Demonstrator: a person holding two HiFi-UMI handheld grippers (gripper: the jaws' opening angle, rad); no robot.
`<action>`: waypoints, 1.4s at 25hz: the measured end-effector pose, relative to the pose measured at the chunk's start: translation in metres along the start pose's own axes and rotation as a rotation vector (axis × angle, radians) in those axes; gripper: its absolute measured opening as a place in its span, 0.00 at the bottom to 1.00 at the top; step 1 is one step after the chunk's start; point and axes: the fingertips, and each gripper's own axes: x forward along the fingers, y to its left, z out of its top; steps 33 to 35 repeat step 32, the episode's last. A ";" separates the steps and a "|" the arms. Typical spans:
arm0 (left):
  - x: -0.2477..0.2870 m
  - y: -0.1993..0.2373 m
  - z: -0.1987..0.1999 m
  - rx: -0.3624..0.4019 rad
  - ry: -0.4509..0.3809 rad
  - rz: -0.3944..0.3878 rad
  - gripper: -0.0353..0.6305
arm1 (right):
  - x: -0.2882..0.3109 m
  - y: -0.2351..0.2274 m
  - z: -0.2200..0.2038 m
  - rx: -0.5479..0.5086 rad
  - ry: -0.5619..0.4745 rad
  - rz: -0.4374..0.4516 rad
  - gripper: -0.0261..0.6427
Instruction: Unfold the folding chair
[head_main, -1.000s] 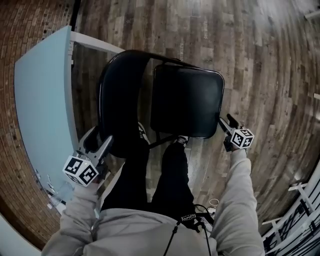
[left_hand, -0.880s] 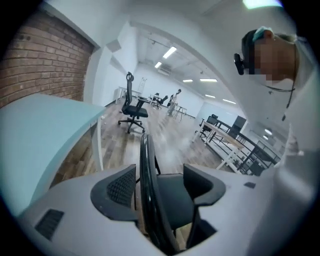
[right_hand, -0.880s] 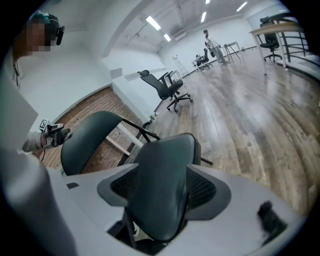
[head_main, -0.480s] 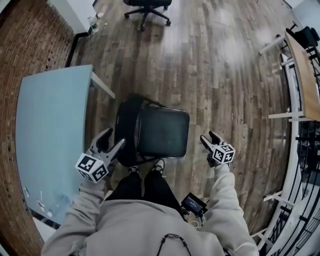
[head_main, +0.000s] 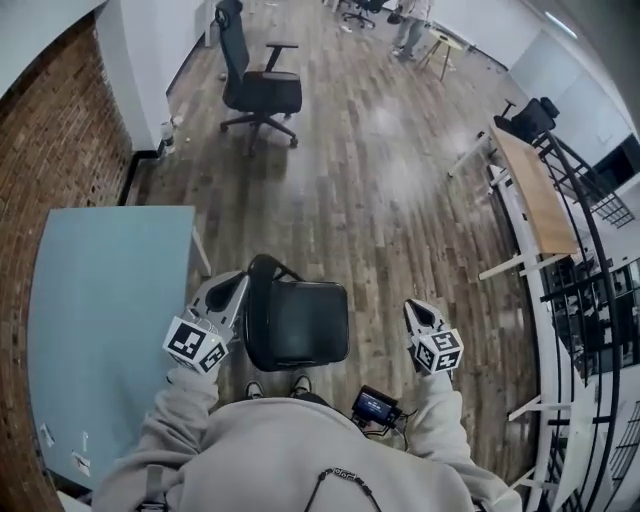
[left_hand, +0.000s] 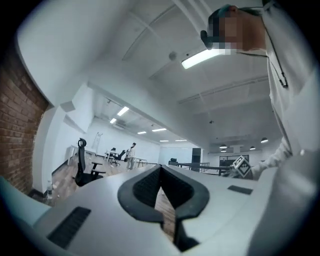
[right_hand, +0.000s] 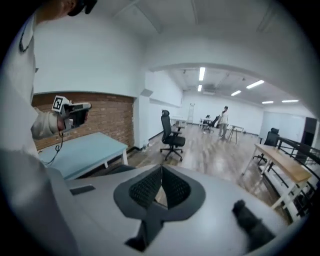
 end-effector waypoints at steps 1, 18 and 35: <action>-0.005 -0.001 0.010 0.020 -0.017 -0.004 0.06 | -0.018 0.009 0.027 -0.006 -0.052 -0.039 0.06; -0.051 -0.036 0.059 0.145 -0.006 -0.054 0.06 | -0.097 0.174 0.191 0.054 -0.395 0.107 0.05; -0.060 -0.048 0.052 0.103 0.004 -0.063 0.06 | -0.101 0.178 0.181 0.016 -0.388 0.083 0.05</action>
